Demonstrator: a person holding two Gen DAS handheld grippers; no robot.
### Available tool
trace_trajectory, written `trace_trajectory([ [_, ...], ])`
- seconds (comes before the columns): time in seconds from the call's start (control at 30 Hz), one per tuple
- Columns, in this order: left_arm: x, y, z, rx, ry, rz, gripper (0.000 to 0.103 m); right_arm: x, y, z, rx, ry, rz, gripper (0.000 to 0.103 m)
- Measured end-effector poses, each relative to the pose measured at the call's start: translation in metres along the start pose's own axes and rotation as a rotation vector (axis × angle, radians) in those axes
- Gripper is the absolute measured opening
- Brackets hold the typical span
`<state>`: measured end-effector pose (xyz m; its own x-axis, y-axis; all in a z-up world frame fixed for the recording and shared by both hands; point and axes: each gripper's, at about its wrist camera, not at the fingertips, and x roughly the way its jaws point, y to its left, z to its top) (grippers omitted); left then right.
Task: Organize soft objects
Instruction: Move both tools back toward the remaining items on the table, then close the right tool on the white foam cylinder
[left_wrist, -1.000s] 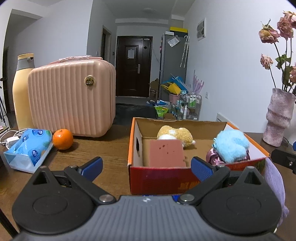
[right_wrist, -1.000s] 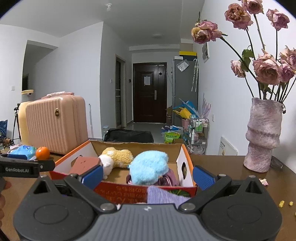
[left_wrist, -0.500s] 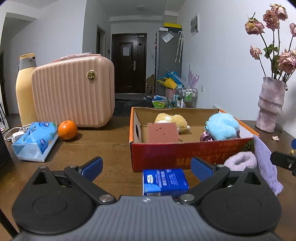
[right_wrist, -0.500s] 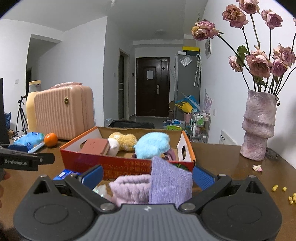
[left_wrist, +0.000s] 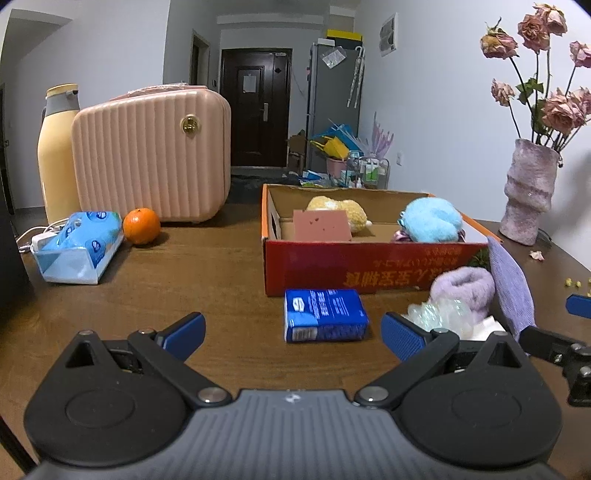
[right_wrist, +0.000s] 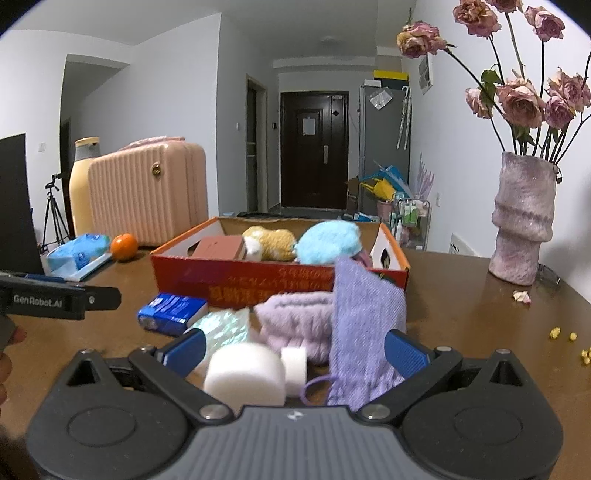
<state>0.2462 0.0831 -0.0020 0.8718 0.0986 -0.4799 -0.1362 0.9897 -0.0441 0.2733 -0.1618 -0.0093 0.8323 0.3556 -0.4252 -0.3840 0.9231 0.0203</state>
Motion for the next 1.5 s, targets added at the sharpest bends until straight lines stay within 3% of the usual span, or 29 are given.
trace_trajectory([
  [0.5,-0.011,0.004,-0.01,0.018,0.036,-0.052,0.103,0.01,0.029,-0.015,-0.027,0.075,0.025,0.1],
  [0.6,-0.011,0.005,-0.011,0.026,0.039,-0.057,0.103,0.016,0.034,-0.016,-0.038,0.085,0.026,0.092],
  [0.87,-0.011,0.01,-0.012,0.029,0.043,-0.055,0.103,0.032,0.041,-0.016,-0.052,0.108,0.002,0.088],
  [0.93,-0.011,0.01,-0.012,0.028,0.045,-0.057,0.103,0.036,0.042,-0.016,-0.053,0.115,0.006,0.083],
  [1.07,-0.012,0.01,-0.012,0.031,0.04,-0.06,0.103,0.045,0.042,-0.016,-0.045,0.149,0.019,0.057],
  [1.5,-0.008,0.008,-0.013,0.033,0.052,-0.048,0.103,0.039,0.04,-0.017,-0.028,0.121,0.067,0.052],
])
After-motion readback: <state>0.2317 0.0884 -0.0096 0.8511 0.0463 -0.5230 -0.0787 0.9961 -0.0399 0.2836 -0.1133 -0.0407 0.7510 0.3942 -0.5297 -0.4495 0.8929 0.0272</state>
